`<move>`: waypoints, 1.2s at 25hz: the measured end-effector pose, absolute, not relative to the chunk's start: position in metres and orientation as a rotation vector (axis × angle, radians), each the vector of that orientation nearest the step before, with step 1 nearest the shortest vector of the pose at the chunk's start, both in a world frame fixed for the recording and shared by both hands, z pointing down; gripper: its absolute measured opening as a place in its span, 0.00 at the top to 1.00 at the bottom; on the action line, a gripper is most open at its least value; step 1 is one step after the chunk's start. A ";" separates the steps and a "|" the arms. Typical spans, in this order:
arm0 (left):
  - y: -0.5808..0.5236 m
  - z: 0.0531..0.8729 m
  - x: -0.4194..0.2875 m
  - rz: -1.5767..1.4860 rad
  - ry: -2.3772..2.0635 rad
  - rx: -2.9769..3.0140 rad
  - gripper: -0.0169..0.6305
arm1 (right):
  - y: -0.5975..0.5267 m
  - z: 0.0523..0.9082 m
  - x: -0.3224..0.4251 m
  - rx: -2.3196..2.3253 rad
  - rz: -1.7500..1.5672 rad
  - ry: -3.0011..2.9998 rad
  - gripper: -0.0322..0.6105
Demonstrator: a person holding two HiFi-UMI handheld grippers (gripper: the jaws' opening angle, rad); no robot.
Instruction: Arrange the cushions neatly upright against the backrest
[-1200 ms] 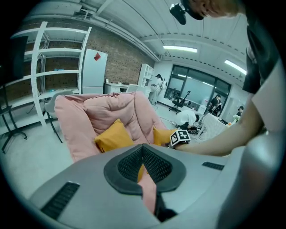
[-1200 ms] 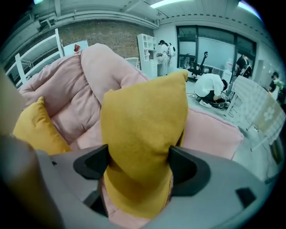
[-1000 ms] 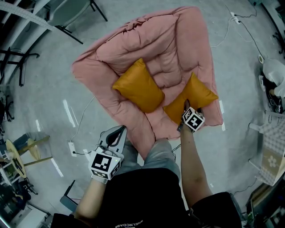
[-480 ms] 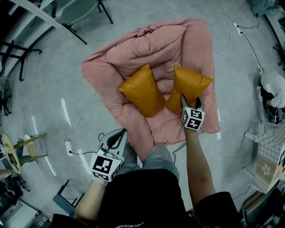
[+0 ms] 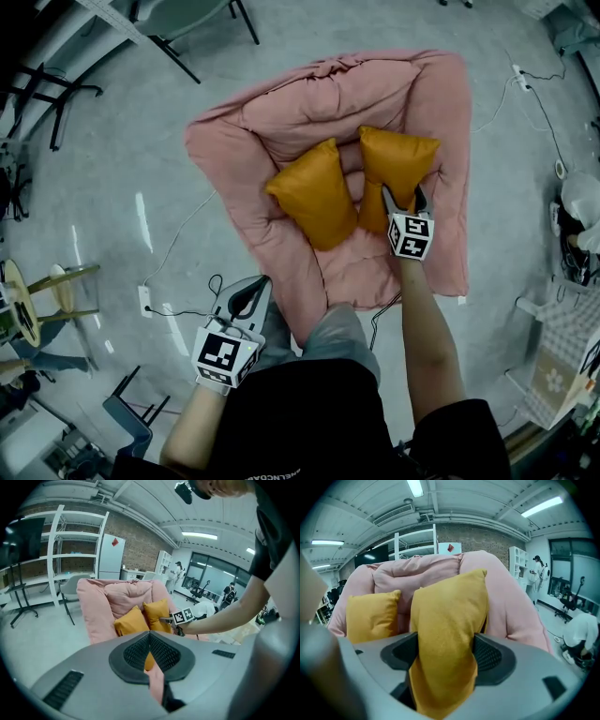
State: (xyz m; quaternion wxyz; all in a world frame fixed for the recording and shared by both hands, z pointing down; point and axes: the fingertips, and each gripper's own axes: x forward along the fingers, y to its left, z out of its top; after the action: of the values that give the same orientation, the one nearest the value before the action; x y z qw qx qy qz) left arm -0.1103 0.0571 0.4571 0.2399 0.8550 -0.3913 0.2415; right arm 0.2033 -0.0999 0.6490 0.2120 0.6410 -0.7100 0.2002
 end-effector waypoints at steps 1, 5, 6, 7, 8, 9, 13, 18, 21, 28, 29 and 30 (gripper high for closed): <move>0.057 0.458 -0.111 0.660 -1.078 2.336 0.95 | -0.103 0.651 0.205 1.776 0.548 -1.987 0.39; 0.057 0.465 -0.112 0.664 -1.093 2.313 0.95 | -0.110 0.660 0.213 1.754 0.553 -2.018 0.35; 0.057 0.466 -0.112 0.664 -1.095 2.309 0.95 | -0.111 0.662 0.215 1.749 0.562 -2.024 0.34; 0.058 0.467 -0.111 0.665 -1.096 2.307 0.95 | -0.112 0.663 0.216 1.745 0.572 -2.032 0.33; 0.058 0.467 -0.110 0.665 -1.098 2.306 0.95 | -0.113 0.664 0.218 1.743 0.581 -2.041 0.33; 0.058 0.467 -0.109 0.664 -1.099 2.305 0.95 | -0.113 0.665 0.219 1.741 0.587 -2.049 0.33; 0.060 0.467 -0.106 0.666 -1.104 2.305 0.95 | -0.113 0.665 0.217 1.732 0.603 -2.074 0.30; 0.059 0.462 -0.099 0.659 -1.109 2.318 0.95 | -0.107 0.661 0.217 1.691 0.653 -2.093 0.23; 0.063 0.460 -0.095 0.656 -1.104 2.329 0.95 | -0.100 0.650 0.219 1.695 0.644 -2.108 0.21; 0.065 0.447 -0.085 0.630 -1.093 2.376 0.95 | -0.077 0.592 0.235 1.882 0.645 -2.173 0.21; 0.065 0.445 -0.084 0.625 -1.088 2.385 0.95 | -0.072 0.584 0.235 1.904 0.656 -2.186 0.21; 0.064 0.443 -0.083 0.621 -1.084 2.393 0.95 | -0.068 0.575 0.235 1.927 0.673 -2.200 0.21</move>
State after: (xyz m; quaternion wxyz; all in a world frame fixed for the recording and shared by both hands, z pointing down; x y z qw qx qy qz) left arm -0.0831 0.0643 0.4429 0.2196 0.8649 -0.3917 0.2243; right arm 0.2349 -0.0675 0.5753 0.0702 0.6404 -0.7314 0.2238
